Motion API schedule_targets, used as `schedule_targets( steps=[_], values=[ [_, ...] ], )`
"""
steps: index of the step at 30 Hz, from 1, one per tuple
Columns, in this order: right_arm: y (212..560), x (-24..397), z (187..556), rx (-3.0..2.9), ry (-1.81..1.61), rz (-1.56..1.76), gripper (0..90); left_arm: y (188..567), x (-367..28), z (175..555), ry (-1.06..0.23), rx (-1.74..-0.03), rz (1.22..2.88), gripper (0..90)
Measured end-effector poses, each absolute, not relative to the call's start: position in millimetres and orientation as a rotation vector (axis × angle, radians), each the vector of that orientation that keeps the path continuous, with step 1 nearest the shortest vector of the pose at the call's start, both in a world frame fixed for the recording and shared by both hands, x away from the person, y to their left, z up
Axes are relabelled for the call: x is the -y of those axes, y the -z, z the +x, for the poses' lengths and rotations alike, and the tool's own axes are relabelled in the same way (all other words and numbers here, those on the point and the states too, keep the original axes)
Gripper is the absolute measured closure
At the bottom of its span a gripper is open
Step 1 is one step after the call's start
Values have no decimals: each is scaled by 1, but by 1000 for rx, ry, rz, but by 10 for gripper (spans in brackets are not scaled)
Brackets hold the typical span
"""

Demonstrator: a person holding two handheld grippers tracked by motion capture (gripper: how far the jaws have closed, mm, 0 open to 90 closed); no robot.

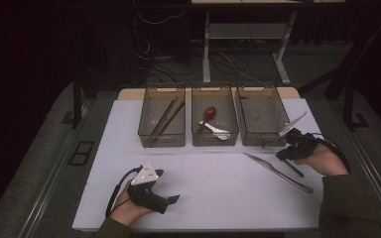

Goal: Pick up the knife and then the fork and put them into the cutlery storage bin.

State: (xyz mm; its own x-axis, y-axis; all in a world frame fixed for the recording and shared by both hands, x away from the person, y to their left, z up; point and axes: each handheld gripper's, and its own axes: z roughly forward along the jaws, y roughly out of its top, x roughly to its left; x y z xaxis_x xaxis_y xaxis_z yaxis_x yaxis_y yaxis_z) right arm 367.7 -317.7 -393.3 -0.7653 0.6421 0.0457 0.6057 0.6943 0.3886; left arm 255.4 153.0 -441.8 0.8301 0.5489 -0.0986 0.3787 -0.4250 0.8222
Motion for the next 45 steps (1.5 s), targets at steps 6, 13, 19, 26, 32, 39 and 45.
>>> schedule_targets(
  steps=[6, 13, 19, 26, 32, 39, 45],
  values=[
    [389, 322, 367, -2773, -675, 1030, 840, 442, -153, 256, -230, -678, 2065, 0],
    [383, 328, 367, -2687, -835, 1060, 839, 441, -155, 256, -236, -679, 2059, 0],
    [381, 334, 367, -2633, -933, 1085, 839, 441, -155, 256, -241, -676, 2056, 0],
    [378, 341, 367, -2532, -1065, 1111, 839, 441, -157, 257, -249, -677, 2048, 0],
    [371, 346, 367, -2437, -1189, 1118, 839, 441, -157, 256, -252, -674, 2044, 0],
    [363, 349, 367, -2359, -1269, 1127, 839, 440, -157, 256, -255, -675, 2039, 0],
    [352, 348, 373, -2312, -1272, 1117, 839, 441, -156, 256, -253, -675, 2044, 0]
  ],
)
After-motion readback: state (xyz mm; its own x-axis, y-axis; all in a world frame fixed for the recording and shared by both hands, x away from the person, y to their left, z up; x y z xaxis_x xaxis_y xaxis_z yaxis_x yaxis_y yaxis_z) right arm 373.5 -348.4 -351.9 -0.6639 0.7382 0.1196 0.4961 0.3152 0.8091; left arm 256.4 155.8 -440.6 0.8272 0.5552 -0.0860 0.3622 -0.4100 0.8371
